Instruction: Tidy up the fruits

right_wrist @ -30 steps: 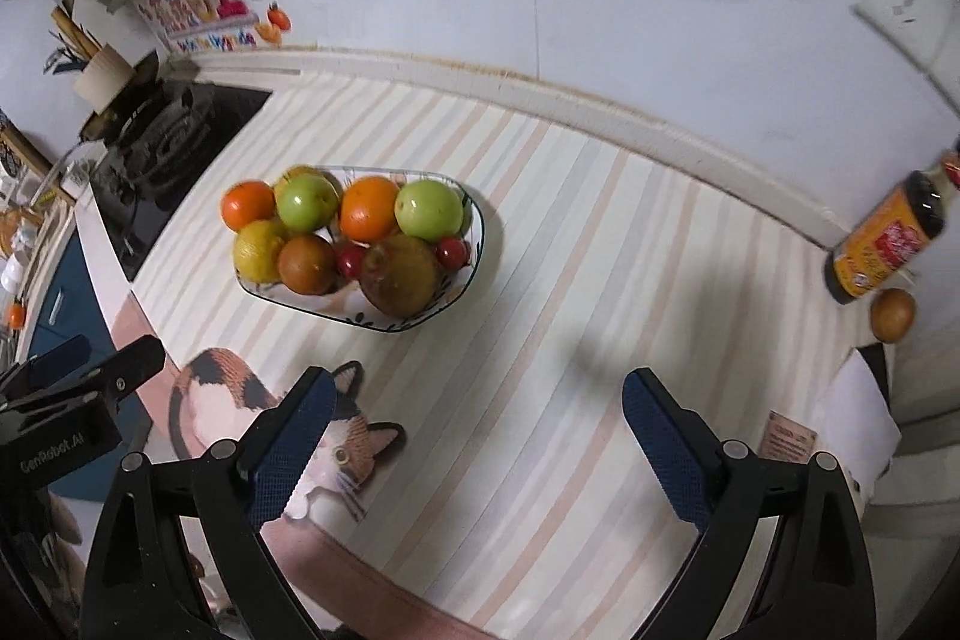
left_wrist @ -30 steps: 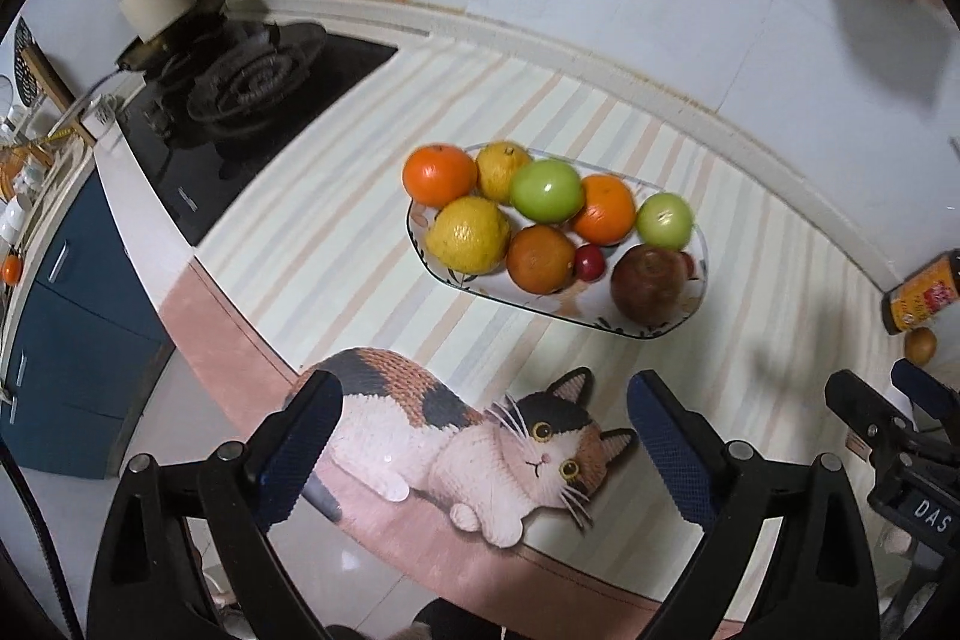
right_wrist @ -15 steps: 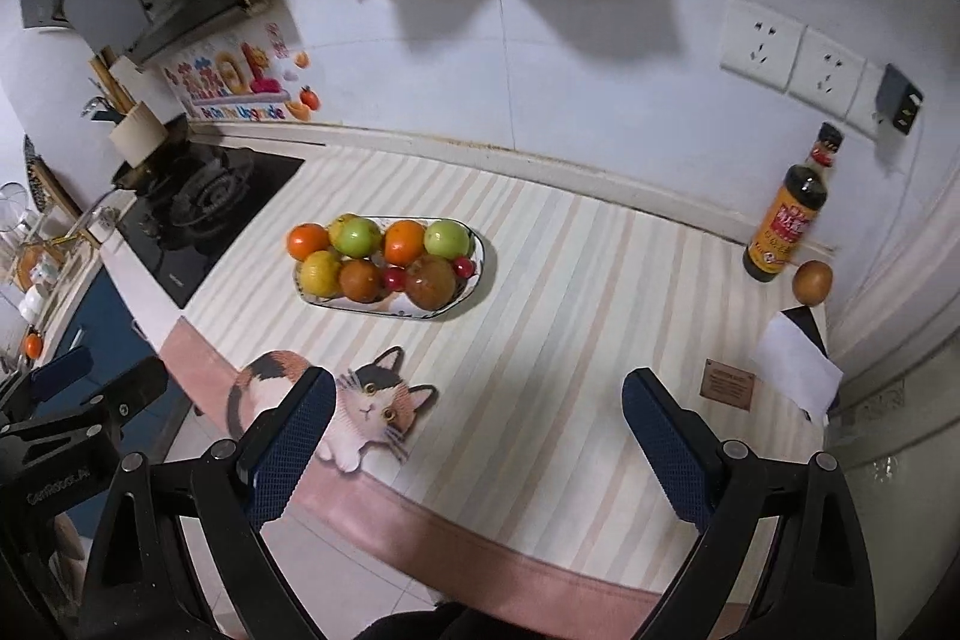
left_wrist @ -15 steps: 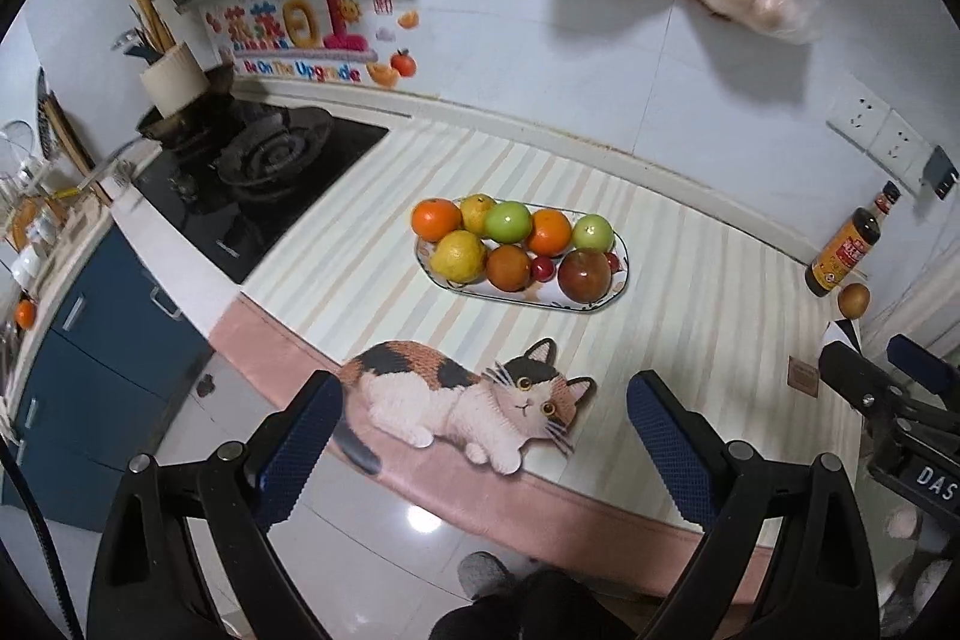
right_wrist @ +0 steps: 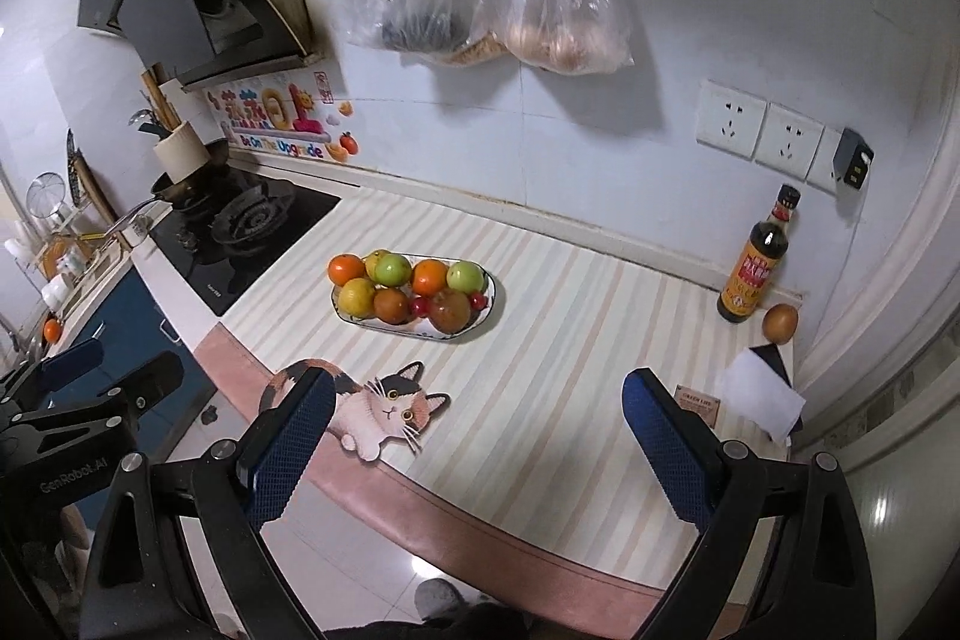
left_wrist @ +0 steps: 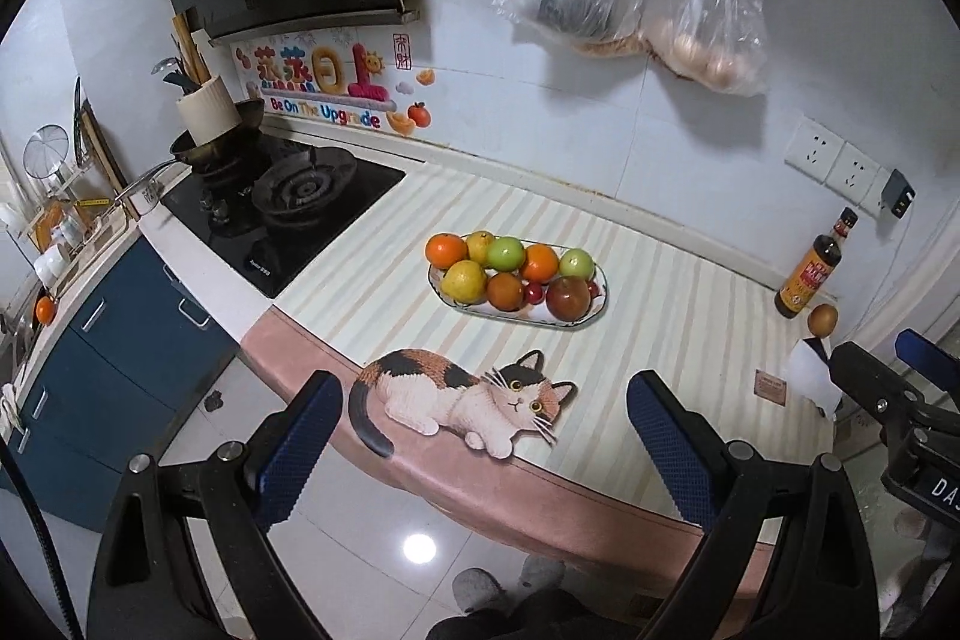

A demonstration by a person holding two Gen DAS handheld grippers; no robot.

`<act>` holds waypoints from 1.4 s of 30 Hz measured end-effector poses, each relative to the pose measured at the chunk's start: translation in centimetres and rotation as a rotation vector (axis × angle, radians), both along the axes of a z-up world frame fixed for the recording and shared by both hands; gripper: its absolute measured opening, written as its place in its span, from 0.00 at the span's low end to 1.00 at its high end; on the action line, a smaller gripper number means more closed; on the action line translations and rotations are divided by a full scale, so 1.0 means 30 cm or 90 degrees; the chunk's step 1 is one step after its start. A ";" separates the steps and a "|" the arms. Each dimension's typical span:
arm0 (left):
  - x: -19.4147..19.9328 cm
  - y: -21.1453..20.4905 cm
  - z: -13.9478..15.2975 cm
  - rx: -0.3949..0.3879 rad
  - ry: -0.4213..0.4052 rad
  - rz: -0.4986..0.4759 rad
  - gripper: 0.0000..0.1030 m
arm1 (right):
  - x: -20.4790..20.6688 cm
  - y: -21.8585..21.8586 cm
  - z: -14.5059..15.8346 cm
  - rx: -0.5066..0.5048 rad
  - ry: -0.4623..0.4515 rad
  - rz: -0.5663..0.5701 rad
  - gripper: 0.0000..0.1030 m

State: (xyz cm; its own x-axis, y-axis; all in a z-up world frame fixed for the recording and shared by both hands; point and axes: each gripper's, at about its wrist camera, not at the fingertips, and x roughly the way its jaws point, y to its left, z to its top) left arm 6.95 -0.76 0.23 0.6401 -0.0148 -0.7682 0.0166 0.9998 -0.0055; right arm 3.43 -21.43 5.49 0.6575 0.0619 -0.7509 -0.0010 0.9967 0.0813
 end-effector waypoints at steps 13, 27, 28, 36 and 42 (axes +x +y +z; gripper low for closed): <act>-0.033 -0.012 0.065 -0.017 -0.022 0.009 0.94 | 0.001 -0.032 0.034 0.024 -0.002 0.020 0.96; 0.163 -0.028 -0.057 0.002 0.025 0.025 1.00 | 0.239 -0.041 -0.139 0.014 0.056 0.023 0.96; 0.183 -0.029 -0.067 0.006 0.025 0.028 1.00 | 0.273 -0.044 -0.161 0.013 0.064 0.022 0.96; 0.346 -0.038 -0.160 0.028 0.053 0.046 1.00 | 0.448 -0.042 -0.270 -0.008 0.094 0.022 0.96; 0.439 -0.035 -0.231 0.041 0.078 0.056 1.00 | 0.555 -0.034 -0.345 -0.013 0.118 0.020 0.96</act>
State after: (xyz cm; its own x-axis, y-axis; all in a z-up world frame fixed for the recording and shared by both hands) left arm 20.13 -1.81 -6.69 0.5375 0.0892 -0.8385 -0.0681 0.9957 0.0623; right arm 20.06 -22.46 -4.86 0.5061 0.0641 -0.8601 -0.0188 0.9978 0.0633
